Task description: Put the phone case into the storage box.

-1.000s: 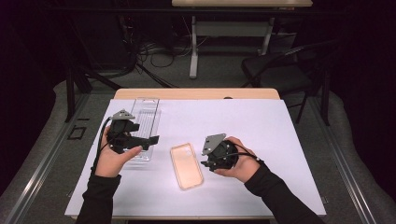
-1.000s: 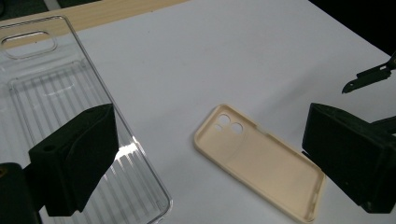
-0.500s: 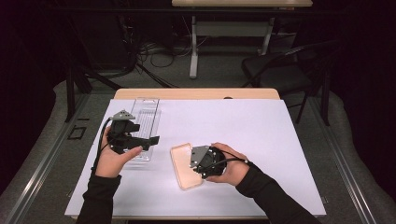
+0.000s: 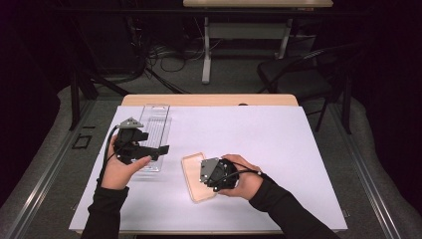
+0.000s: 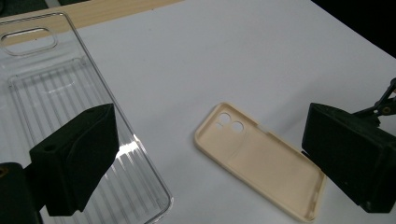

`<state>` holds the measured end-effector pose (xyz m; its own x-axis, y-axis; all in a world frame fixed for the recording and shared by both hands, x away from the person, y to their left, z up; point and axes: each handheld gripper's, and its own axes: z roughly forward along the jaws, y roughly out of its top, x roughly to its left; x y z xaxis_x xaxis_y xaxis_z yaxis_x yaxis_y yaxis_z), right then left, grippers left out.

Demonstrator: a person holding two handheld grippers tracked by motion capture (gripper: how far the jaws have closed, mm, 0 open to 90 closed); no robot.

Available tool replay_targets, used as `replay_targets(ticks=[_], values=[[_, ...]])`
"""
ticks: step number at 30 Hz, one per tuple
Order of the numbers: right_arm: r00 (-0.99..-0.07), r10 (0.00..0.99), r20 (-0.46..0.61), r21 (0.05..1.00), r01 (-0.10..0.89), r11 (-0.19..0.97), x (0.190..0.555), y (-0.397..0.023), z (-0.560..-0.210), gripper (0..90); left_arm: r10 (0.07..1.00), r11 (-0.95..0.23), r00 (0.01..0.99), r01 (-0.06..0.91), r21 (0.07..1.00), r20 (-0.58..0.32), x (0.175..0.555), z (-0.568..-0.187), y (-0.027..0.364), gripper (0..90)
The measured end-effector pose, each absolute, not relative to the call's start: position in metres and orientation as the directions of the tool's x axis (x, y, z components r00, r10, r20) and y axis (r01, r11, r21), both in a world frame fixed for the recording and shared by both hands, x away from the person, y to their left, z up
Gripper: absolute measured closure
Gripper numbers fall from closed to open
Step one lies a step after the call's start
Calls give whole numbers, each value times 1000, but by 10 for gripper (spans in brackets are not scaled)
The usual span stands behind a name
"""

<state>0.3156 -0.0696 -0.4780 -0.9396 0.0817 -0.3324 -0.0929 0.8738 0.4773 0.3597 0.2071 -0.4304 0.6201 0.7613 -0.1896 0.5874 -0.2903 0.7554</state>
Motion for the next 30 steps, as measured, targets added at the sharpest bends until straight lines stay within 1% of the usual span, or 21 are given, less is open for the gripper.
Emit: replay_targets(ticks=[1,4,12,20,21,23,30], values=[[-952,69,-297,472,-83,878,316,-68,-481,625,761,-291,620,587,756,-189,360,-430,207,40],[-959,53,-278,454,-83,887,316,-64,-485,639,762,-288,619,587,757,-190,359,-430,207,40],[-962,-27,-271,419,-143,897,315,-56,-495,687,762,-286,618,588,757,-192,359,-430,208,41],[-967,-67,-247,376,-160,913,311,-53,-503,721,762,-287,619,588,756,-193,360,-431,208,41],[-970,-60,-236,371,-148,917,310,-53,-505,730,761,-288,619,588,756,-191,360,-431,208,41],[-966,-94,-243,352,-178,919,309,-52,-507,745,763,-285,617,588,757,-192,359,-431,208,41],[-966,-116,-229,339,-191,921,306,-50,-512,766,764,-284,616,588,757,-193,360,-431,209,41]])
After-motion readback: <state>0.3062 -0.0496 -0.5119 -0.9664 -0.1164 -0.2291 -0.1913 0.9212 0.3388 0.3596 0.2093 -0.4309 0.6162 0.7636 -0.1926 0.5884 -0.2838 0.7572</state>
